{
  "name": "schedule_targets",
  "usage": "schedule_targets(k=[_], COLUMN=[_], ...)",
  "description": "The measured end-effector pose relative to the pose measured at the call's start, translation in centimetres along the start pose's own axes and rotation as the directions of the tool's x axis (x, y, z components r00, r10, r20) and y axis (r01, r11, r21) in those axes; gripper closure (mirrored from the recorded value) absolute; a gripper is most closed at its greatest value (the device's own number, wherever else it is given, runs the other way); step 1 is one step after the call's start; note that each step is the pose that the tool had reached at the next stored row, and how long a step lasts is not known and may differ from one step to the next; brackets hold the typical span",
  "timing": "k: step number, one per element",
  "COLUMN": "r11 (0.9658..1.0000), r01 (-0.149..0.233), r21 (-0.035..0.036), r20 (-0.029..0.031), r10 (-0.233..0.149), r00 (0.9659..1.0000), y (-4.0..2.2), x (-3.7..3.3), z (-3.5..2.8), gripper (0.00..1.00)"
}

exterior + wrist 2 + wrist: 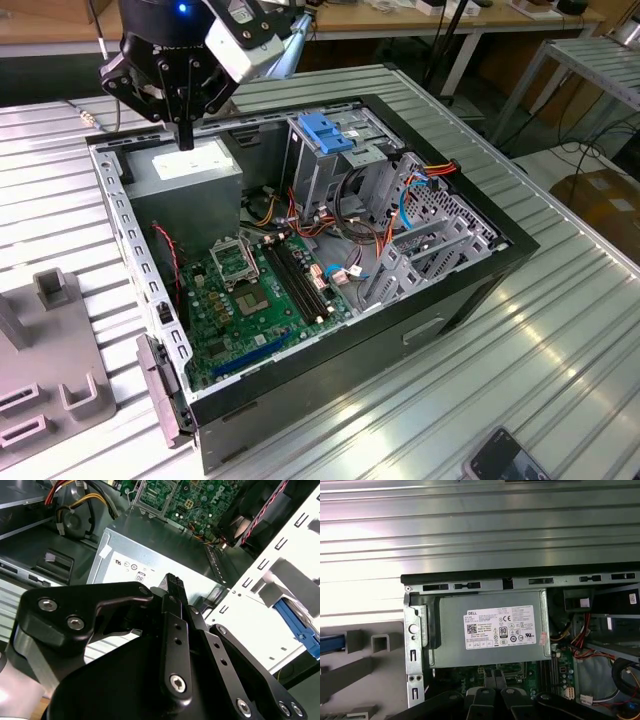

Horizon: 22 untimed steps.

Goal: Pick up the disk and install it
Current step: 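Reach for the disk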

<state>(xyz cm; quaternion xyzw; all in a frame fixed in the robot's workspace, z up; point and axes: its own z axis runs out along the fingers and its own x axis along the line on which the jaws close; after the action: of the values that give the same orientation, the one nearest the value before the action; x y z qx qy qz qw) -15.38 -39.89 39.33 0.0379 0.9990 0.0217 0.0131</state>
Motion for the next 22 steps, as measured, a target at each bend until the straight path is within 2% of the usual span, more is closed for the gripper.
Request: schedule_targets(k=[22], r11=[1.0], r01=[0.0], r21=[0.0], r20=[0.0], r10=[0.0], r00=[1.0], y=[-0.06], x=[0.77], z=[-0.02], gripper=[0.9])
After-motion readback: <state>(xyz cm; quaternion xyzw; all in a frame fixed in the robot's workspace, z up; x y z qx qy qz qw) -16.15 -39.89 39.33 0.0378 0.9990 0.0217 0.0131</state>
